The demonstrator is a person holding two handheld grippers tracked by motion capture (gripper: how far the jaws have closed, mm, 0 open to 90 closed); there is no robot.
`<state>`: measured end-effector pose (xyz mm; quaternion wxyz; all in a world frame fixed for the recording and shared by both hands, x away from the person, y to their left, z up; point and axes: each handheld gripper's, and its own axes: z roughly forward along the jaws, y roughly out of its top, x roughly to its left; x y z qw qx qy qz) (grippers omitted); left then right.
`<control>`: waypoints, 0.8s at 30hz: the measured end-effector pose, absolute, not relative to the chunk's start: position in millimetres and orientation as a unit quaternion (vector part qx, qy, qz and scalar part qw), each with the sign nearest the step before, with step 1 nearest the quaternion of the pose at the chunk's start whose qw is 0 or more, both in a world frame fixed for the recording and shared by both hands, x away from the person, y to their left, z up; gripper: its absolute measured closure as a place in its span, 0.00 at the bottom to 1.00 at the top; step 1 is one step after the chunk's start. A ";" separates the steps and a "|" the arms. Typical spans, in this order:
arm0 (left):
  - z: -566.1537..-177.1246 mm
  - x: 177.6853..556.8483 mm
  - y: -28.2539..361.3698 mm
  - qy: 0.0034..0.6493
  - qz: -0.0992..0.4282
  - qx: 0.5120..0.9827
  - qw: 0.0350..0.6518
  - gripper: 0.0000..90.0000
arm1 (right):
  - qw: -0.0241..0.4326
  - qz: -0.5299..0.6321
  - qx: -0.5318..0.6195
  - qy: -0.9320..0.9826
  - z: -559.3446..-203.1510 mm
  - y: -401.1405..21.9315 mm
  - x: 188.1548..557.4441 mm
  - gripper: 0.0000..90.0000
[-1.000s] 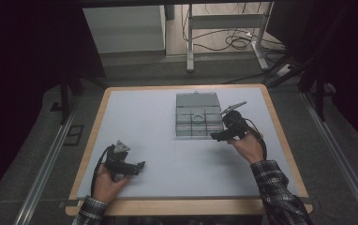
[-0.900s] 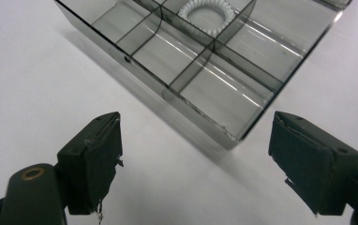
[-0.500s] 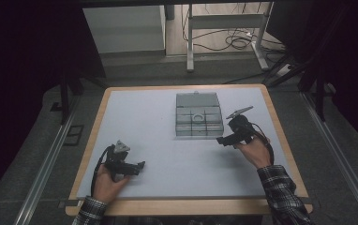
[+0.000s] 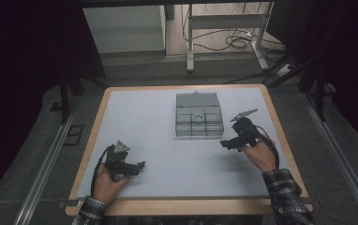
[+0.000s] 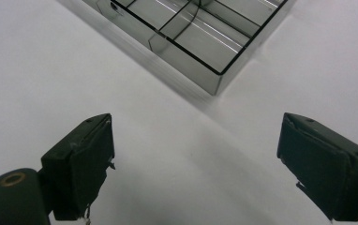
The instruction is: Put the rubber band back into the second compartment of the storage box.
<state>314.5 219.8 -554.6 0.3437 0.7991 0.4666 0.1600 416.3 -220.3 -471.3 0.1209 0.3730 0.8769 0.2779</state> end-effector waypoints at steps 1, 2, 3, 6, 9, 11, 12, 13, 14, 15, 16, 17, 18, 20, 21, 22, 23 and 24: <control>-554.6 314.5 219.8 0.467 0.160 0.799 0.344 0.03 | 0.121 0.278 0.374 0.877 -471.1 -221.2 415.8 0.12; -554.7 314.5 219.8 0.467 0.160 0.799 0.344 0.03 | 0.121 0.278 0.374 0.877 -471.1 -221.2 415.8 0.12; -554.7 314.6 219.8 0.467 0.160 0.799 0.344 0.03 | 0.120 0.277 0.375 0.876 -470.8 -222.4 414.9 0.12; -554.7 314.6 219.8 0.467 0.160 0.799 0.344 0.03 | 0.123 0.277 0.375 0.876 -470.3 -226.9 412.7 0.12; -554.7 314.6 219.8 0.467 0.160 0.799 0.344 0.03 | 0.124 0.276 0.378 0.875 -469.5 -231.5 410.2 0.11; -554.7 314.6 219.8 0.467 0.160 0.799 0.344 0.03 | 0.126 0.277 0.377 0.875 -469.1 -234.7 408.7 0.11; -554.7 314.6 219.8 0.467 0.160 0.799 0.344 0.03 | 0.127 0.277 0.378 0.874 -468.8 -236.3 407.8 0.11; -554.7 314.6 219.8 0.467 0.160 0.799 0.344 0.03 | 0.127 0.277 0.380 0.874 -468.7 -237.6 406.7 0.11; -554.7 314.6 219.8 0.467 0.160 0.799 0.344 0.03 | 0.127 0.277 0.381 0.873 -468.5 -239.2 405.8 0.10; -554.7 314.6 219.8 0.467 0.160 0.799 0.344 0.03 | 0.128 0.277 0.380 0.873 -468.4 -241.1 405.2 0.10; -554.7 314.5 219.8 0.467 0.160 0.799 0.344 0.03 | 0.129 0.277 0.381 0.873 -468.3 -242.5 404.2 0.10; -554.7 314.6 219.8 0.467 0.160 0.799 0.344 0.03 | 0.128 0.277 0.383 0.872 -468.2 -243.8 403.0 0.10; -554.7 314.5 219.8 0.467 0.160 0.799 0.344 0.03 | 0.129 0.278 0.382 0.872 -468.4 -245.5 402.3 0.10; -554.6 314.6 219.8 0.467 0.160 0.799 0.344 0.03 | 0.129 0.277 0.383 0.871 -468.8 -248.6 400.4 0.10; -554.6 314.6 219.8 0.467 0.160 0.799 0.344 0.03 | 0.129 0.277 0.384 0.871 -469.0 -250.2 399.5 0.09; -554.6 314.6 219.8 0.467 0.160 0.799 0.344 0.03 | 0.129 0.276 0.386 0.871 -469.4 -251.7 398.6 0.09; -554.6 314.6 219.8 0.467 0.160 0.799 0.344 0.03 | 0.129 0.277 0.386 0.870 -469.8 -253.3 397.8 0.09; -554.7 314.6 219.7 0.467 0.160 0.799 0.344 0.03 | 0.129 0.276 0.389 0.870 -470.1 -254.8 396.8 0.09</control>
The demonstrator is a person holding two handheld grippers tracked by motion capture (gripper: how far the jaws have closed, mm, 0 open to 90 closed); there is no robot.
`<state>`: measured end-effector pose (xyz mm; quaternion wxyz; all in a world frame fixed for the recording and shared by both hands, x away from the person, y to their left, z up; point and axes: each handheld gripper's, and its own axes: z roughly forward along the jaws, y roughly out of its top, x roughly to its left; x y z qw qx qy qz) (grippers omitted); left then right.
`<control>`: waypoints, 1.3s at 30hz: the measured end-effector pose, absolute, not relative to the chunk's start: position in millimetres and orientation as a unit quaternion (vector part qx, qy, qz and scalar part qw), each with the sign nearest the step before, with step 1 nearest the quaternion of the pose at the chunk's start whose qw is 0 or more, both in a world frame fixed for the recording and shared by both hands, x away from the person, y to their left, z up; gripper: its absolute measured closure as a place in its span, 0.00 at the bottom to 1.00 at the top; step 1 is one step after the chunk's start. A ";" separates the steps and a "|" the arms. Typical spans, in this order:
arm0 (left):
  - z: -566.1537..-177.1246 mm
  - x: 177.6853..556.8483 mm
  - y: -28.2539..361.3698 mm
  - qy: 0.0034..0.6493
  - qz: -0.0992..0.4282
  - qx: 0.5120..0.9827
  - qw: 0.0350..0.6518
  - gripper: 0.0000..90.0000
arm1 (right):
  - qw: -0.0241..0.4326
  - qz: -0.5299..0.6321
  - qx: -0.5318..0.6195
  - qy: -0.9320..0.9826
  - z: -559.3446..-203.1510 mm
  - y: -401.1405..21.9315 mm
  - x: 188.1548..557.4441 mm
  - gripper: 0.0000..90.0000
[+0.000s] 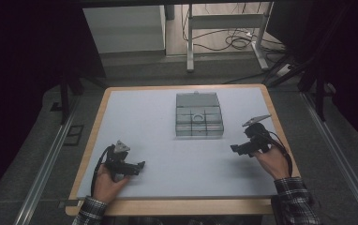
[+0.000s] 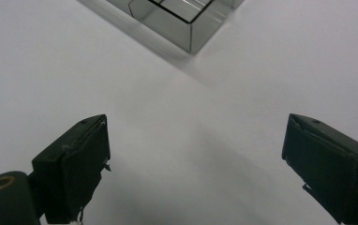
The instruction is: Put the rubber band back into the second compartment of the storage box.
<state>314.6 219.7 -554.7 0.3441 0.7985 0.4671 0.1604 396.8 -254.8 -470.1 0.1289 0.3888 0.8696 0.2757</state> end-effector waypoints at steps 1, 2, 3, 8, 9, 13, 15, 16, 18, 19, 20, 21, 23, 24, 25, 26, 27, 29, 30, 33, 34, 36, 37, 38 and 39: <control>-554.6 314.5 219.8 0.467 0.160 0.799 0.344 0.03 | 0.130 0.275 0.389 0.870 -470.7 -256.4 396.1 0.08; -554.7 314.6 219.7 0.467 0.160 0.799 0.344 0.03 | 0.130 0.273 0.390 0.870 -471.3 -257.8 395.1 0.08; -554.6 314.6 219.8 0.467 0.160 0.799 0.344 0.03 | 0.130 0.272 0.390 0.870 -471.9 -259.2 394.3 0.08; -554.7 314.6 219.7 0.467 0.160 0.798 0.344 0.03 | 0.131 0.269 0.393 0.869 -474.5 -265.3 389.4 0.07; -554.6 314.6 219.8 0.467 0.160 0.799 0.344 0.03 | 0.133 0.268 0.394 0.869 -475.7 -267.9 387.0 0.07; -554.6 314.6 219.8 0.467 0.160 0.799 0.344 0.03 | 0.134 0.262 0.395 0.870 -479.3 -272.5 382.2 0.07; -554.6 314.6 219.8 0.467 0.160 0.799 0.344 0.03 | 0.135 0.260 0.396 0.870 -480.4 -273.5 380.8 0.07; -554.6 314.6 219.8 0.467 0.160 0.799 0.344 0.03 | 0.135 0.258 0.396 0.871 -481.8 -274.6 379.6 0.07; -554.6 314.6 219.8 0.467 0.160 0.799 0.344 0.03 | 0.137 0.255 0.393 0.873 -484.4 -277.1 377.4 0.07; -554.6 314.6 219.8 0.467 0.160 0.799 0.344 0.03 | 0.138 0.250 0.392 0.875 -487.1 -279.2 374.7 0.07; -554.6 314.6 219.8 0.467 0.160 0.799 0.344 0.03 | 0.138 0.250 0.392 0.875 -487.1 -279.2 374.7 0.07; -554.6 314.6 219.8 0.467 0.160 0.799 0.344 0.03 | 0.140 0.245 0.392 0.876 -488.4 -280.4 373.4 0.07; -554.6 314.6 219.8 0.467 0.160 0.799 0.344 0.03 | 0.143 0.238 0.393 0.877 -491.1 -283.0 370.9 0.07; -554.6 314.6 219.8 0.467 0.161 0.799 0.344 0.03 | 0.142 0.235 0.394 0.877 -492.4 -284.5 369.6 0.07; -554.6 314.6 219.8 0.467 0.160 0.799 0.344 0.03 | 0.141 0.234 0.395 0.877 -493.8 -286.0 368.5 0.07; -554.6 314.7 219.9 0.467 0.161 0.799 0.344 0.03 | 0.137 0.230 0.397 0.878 -497.1 -289.5 366.4 0.07; -554.6 314.7 219.8 0.467 0.161 0.799 0.344 0.03 | 0.136 0.227 0.399 0.878 -499.2 -290.8 365.2 0.07; -554.6 314.7 219.9 0.467 0.161 0.799 0.344 0.03 | 0.139 0.215 0.399 0.881 -503.9 -293.6 363.5 0.07; -554.6 314.7 219.9 0.467 0.161 0.799 0.344 0.03 | 0.139 0.215 0.399 0.881 -503.9 -293.6 363.5 0.07; -554.5 314.7 219.9 0.467 0.160 0.799 0.344 0.03 | 0.135 0.213 0.405 0.879 -508.6 -297.9 362.2 0.06; -554.6 314.7 220.0 0.466 0.160 0.799 0.344 0.03 | 0.130 0.216 0.408 0.877 -509.2 -299.4 362.5 0.06; -554.6 314.7 220.0 0.466 0.160 0.799 0.344 0.03 | 0.128 0.220 0.409 0.877 -510.4 -300.5 363.1 0.05; -554.7 314.5 219.9 0.467 0.159 0.799 0.344 0.03 | 0.128 0.220 0.409 0.876 -510.5 -300.5 363.1 0.05; -554.6 314.6 219.8 0.466 0.161 0.799 0.344 0.03 | 0.127 0.218 0.411 0.876 -510.9 -300.1 362.9 0.04; -554.6 314.8 220.1 0.467 0.159 0.799 0.344 0.03 | 0.129 0.220 0.412 0.875 -511.1 -300.0 362.6 0.04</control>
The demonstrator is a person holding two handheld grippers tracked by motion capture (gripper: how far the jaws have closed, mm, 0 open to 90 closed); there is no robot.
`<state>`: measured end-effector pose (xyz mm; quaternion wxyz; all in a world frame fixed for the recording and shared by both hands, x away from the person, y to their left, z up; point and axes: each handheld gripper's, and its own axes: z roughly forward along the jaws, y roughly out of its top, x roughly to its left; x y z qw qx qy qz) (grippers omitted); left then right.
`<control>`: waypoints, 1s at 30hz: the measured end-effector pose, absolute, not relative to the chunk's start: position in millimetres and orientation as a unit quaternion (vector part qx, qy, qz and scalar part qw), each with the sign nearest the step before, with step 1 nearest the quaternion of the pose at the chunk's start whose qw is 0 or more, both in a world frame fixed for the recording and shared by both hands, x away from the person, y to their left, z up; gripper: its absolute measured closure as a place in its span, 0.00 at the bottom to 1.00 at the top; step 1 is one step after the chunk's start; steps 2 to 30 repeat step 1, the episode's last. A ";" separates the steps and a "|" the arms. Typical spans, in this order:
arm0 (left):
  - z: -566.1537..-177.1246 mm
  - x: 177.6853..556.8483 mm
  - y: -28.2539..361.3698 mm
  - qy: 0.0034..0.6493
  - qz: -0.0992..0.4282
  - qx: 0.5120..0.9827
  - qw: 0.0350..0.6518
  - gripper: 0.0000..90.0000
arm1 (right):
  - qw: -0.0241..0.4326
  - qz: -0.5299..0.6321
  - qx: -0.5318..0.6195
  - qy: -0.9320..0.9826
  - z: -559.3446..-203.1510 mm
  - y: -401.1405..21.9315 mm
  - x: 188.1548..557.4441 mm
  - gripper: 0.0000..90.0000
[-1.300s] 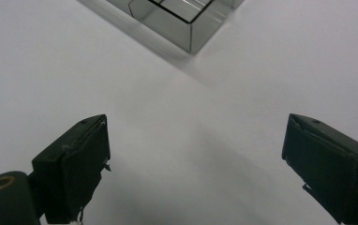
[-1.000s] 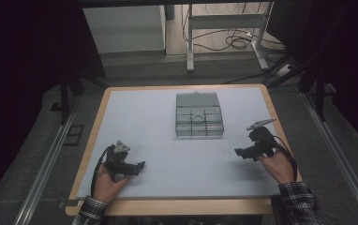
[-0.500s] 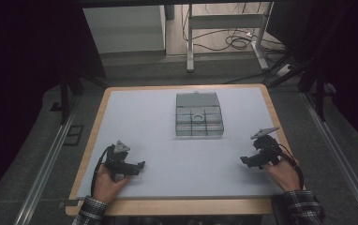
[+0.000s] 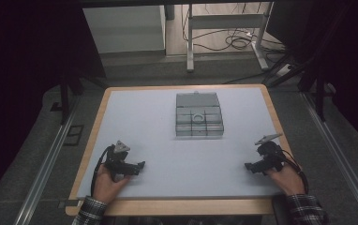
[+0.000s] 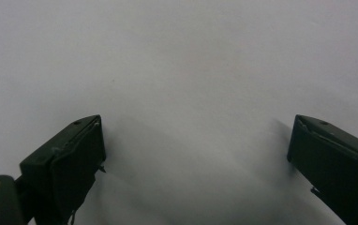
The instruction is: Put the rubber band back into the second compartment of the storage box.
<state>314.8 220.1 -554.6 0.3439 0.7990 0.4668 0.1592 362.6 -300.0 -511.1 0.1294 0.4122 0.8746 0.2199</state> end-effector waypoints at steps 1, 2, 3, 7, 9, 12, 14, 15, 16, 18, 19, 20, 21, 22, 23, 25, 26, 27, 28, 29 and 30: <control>-554.6 314.7 220.2 0.467 0.160 0.798 0.345 0.03 | 0.132 0.220 0.414 0.874 -511.4 -299.6 362.4 0.04; -554.6 314.7 220.2 0.467 0.160 0.798 0.345 0.03 | 0.132 0.220 0.414 0.874 -511.4 -299.6 362.4 0.04; -554.6 314.7 220.2 0.467 0.160 0.798 0.345 0.03 | 0.132 0.220 0.414 0.874 -511.4 -299.6 362.4 0.04; -554.6 314.7 220.2 0.467 0.160 0.798 0.345 0.03 | 0.132 0.220 0.414 0.874 -511.4 -299.6 362.4 0.04; -554.6 314.7 220.2 0.467 0.160 0.798 0.345 0.03 | 0.132 0.220 0.414 0.874 -511.4 -299.6 362.4 0.04; -554.6 314.7 220.2 0.467 0.160 0.798 0.345 0.03 | 0.132 0.220 0.414 0.874 -511.4 -299.6 362.4 0.04; -554.6 314.7 220.2 0.467 0.160 0.798 0.345 0.03 | 0.132 0.220 0.414 0.874 -511.4 -299.6 362.4 0.04; -554.6 314.7 220.2 0.467 0.160 0.798 0.345 0.03 | 0.132 0.220 0.414 0.874 -511.4 -299.6 362.4 0.04; -554.6 314.7 220.2 0.467 0.160 0.798 0.345 0.03 | 0.132 0.220 0.414 0.874 -511.4 -299.6 362.4 0.04; -554.6 314.7 220.2 0.467 0.160 0.798 0.345 0.03 | 0.132 0.220 0.414 0.874 -511.4 -299.6 362.4 0.04; -554.6 314.7 220.2 0.467 0.160 0.798 0.345 0.03 | 0.132 0.220 0.414 0.874 -511.4 -299.6 362.4 0.04; -554.6 314.7 220.2 0.467 0.160 0.798 0.345 0.03 | 0.132 0.220 0.414 0.874 -511.4 -299.6 362.4 0.04; -554.6 314.7 220.2 0.467 0.160 0.798 0.345 0.03 | 0.132 0.220 0.414 0.874 -511.4 -299.6 362.4 0.04; -554.6 314.7 220.2 0.467 0.160 0.798 0.345 0.03 | 0.132 0.220 0.414 0.874 -511.4 -299.6 362.4 0.04; -554.6 314.7 220.2 0.467 0.160 0.798 0.345 0.03 | 0.132 0.220 0.414 0.874 -511.4 -299.6 362.4 0.04; -554.6 314.7 220.2 0.467 0.160 0.798 0.345 0.03 | 0.132 0.220 0.414 0.874 -511.4 -299.6 362.4 0.04; -554.6 314.7 220.2 0.467 0.160 0.798 0.345 0.03 | 0.132 0.220 0.414 0.874 -511.4 -299.6 362.4 0.04; -554.6 314.7 220.2 0.467 0.160 0.798 0.345 0.03 | 0.132 0.220 0.414 0.874 -511.4 -299.6 362.4 0.04; -554.6 314.7 220.2 0.467 0.160 0.798 0.345 0.03 | 0.132 0.220 0.414 0.874 -511.4 -299.6 362.4 0.04; -554.6 314.7 220.2 0.467 0.160 0.798 0.345 0.03 | 0.132 0.220 0.414 0.874 -511.4 -299.6 362.4 0.04; -554.6 314.7 220.2 0.467 0.160 0.798 0.345 0.03 | 0.132 0.220 0.414 0.874 -511.4 -299.6 362.4 0.04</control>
